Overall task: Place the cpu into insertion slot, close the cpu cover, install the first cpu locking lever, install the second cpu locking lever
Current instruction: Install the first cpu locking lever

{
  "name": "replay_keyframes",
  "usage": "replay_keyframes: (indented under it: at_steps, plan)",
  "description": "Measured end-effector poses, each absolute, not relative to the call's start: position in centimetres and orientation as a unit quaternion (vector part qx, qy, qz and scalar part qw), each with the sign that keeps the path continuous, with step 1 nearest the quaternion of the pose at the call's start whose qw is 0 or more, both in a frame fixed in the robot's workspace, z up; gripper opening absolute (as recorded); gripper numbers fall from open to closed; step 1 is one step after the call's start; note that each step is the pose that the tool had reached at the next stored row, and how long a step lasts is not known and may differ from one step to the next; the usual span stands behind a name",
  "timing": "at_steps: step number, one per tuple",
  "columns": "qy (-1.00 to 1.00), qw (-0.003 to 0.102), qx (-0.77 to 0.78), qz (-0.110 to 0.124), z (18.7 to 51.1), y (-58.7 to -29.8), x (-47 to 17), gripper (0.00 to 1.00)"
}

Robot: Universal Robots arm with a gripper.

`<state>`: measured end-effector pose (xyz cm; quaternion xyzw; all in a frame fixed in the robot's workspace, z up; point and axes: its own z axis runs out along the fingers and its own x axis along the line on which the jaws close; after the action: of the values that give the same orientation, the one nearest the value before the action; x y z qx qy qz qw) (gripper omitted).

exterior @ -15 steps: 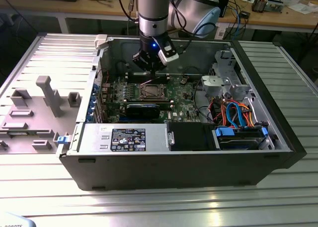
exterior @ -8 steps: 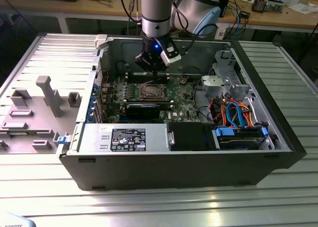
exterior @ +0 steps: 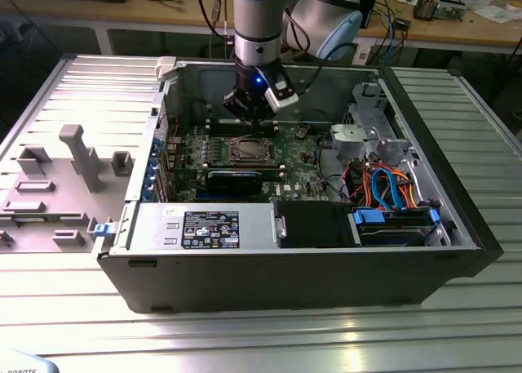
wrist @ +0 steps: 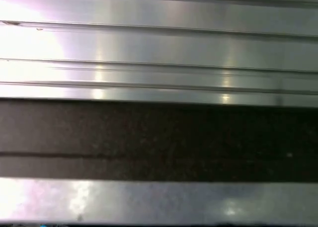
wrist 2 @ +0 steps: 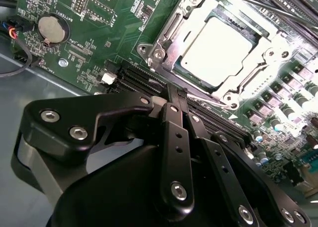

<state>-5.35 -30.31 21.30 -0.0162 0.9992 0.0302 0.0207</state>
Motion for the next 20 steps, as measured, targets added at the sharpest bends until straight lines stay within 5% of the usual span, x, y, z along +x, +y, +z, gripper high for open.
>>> replay_keyframes:
  at_steps: [20]
  plan:
    - [0.999, 0.021, -0.011, 0.03, 20.57, -30.31, -5.09, 0.11]
